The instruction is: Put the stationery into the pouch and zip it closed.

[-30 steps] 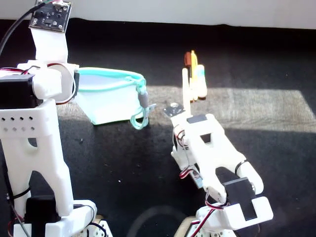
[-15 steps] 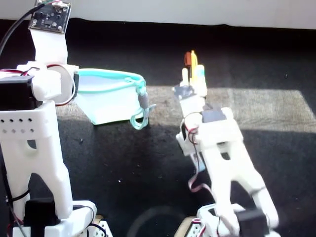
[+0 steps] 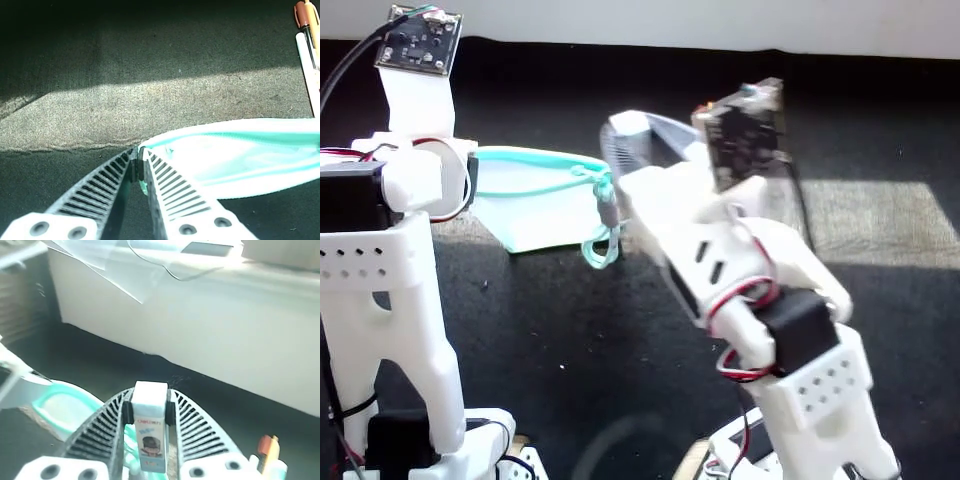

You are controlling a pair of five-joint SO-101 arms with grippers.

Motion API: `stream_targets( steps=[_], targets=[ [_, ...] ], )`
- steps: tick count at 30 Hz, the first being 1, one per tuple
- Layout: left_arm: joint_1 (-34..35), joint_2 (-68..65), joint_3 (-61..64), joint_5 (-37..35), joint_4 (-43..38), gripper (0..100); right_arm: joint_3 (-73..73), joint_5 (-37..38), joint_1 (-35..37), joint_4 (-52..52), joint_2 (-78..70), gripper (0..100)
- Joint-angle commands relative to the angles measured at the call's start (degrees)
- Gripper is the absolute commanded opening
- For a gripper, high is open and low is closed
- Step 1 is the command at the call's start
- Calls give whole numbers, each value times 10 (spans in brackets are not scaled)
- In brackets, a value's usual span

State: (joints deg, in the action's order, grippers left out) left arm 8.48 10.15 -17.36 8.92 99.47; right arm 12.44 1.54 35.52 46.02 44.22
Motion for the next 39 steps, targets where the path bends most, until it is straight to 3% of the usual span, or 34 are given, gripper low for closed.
stream_targets(
  steps=[1, 14, 19, 32, 39],
  targets=[
    [-27, -11, 22, -1, 5, 9, -42, -7, 57, -61, -45, 5],
    [-42, -10, 22, -2, 4, 9, -130, -7, 83, -78, -185, 5],
    [-41, -10, 22, -2, -27, 9, -99, -7, 109, -79, -191, 5],
    [-42, -11, 22, -3, -28, 9, 7, 19, 92, -90, -214, 10],
    [-42, -11, 22, -3, -25, 9, 6, 51, 89, -93, -267, 95]
  ],
)
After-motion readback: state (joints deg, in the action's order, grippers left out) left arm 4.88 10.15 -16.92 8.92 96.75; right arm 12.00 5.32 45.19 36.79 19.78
